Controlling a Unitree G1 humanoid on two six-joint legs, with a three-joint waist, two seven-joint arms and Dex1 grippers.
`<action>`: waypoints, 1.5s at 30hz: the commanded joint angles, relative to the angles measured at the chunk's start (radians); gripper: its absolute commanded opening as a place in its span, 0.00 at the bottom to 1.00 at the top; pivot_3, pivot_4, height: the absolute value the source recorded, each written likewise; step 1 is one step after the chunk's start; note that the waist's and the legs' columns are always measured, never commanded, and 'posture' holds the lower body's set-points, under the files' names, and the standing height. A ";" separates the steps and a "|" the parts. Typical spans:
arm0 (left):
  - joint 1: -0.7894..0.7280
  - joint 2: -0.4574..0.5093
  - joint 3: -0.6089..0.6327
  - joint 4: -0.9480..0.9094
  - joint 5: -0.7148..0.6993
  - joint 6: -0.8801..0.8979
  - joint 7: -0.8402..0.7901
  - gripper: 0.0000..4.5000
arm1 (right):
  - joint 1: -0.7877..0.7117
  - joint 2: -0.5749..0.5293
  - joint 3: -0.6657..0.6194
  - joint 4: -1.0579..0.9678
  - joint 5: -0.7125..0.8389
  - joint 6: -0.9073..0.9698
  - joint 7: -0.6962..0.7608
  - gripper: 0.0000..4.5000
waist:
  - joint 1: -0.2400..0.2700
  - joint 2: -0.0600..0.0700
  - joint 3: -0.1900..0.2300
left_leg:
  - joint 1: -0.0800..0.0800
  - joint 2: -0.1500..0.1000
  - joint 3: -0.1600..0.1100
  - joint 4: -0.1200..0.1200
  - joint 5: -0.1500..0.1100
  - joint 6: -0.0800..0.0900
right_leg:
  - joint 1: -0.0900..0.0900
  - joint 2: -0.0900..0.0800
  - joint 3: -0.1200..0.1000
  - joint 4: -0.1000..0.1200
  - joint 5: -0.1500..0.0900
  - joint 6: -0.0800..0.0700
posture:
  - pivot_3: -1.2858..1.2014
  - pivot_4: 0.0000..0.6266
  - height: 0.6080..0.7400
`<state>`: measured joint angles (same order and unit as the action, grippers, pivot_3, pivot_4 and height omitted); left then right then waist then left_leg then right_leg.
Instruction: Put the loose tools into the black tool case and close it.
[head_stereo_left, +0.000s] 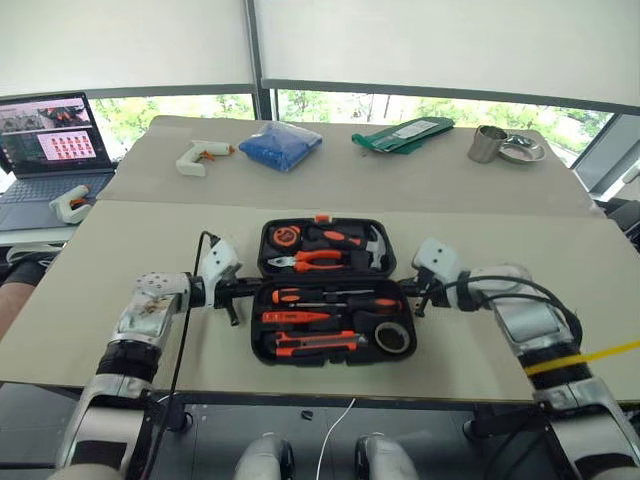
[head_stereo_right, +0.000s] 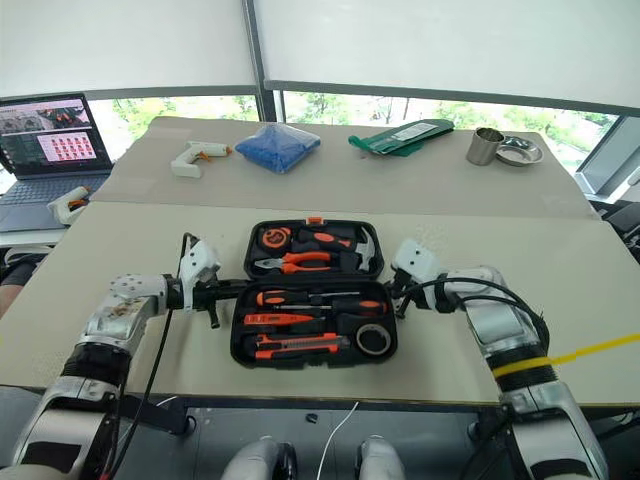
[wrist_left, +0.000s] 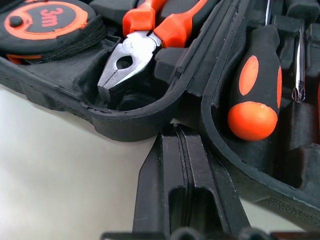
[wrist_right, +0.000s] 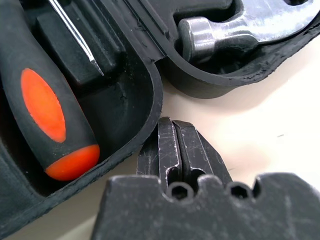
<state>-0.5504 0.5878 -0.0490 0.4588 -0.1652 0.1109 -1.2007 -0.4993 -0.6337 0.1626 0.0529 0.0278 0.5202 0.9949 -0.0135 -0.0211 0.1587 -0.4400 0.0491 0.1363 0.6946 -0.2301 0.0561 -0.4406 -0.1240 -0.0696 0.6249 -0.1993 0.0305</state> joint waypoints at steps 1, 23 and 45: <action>0.015 -0.003 -0.007 -0.076 -0.021 0.003 -0.009 0.01 | 0.070 0.011 -0.023 -0.177 0.085 0.107 -0.001 0.00 | 0.000 0.000 0.000 | 0.000 0.000 0.000 0.000 0.000 0.001 | 0.000 0.000 0.000 0.001 0.000 0.000 | 0.52 0.24 0.99; -0.223 0.161 0.028 -0.144 -0.130 0.824 0.105 0.88 | -0.205 -0.115 -0.182 -0.236 0.320 0.927 -0.093 0.79 | 0.000 0.000 0.000 | 0.001 0.001 -0.004 0.003 0.002 0.001 | 0.000 0.001 0.001 0.005 0.001 -0.001 | 0.52 0.24 0.99; -0.392 0.007 -0.056 0.081 -0.093 0.890 0.242 0.82 | -0.427 0.073 -0.096 0.217 0.268 0.927 -0.396 0.79 | 0.000 -0.001 0.000 | -0.001 -0.001 -0.001 0.002 0.005 -0.004 | -0.002 0.001 0.001 0.005 0.001 -0.002 | 0.52 0.24 0.99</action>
<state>-0.9103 0.5919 -0.1100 0.5368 -0.2680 1.0208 -0.9637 -0.9064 -0.5496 0.0735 0.2656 0.2989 1.4511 0.6117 -0.0138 -0.0216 0.1591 -0.4403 0.0479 0.1352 0.6962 -0.2256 0.0523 -0.4424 -0.1232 -0.0682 0.6302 -0.1981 0.0287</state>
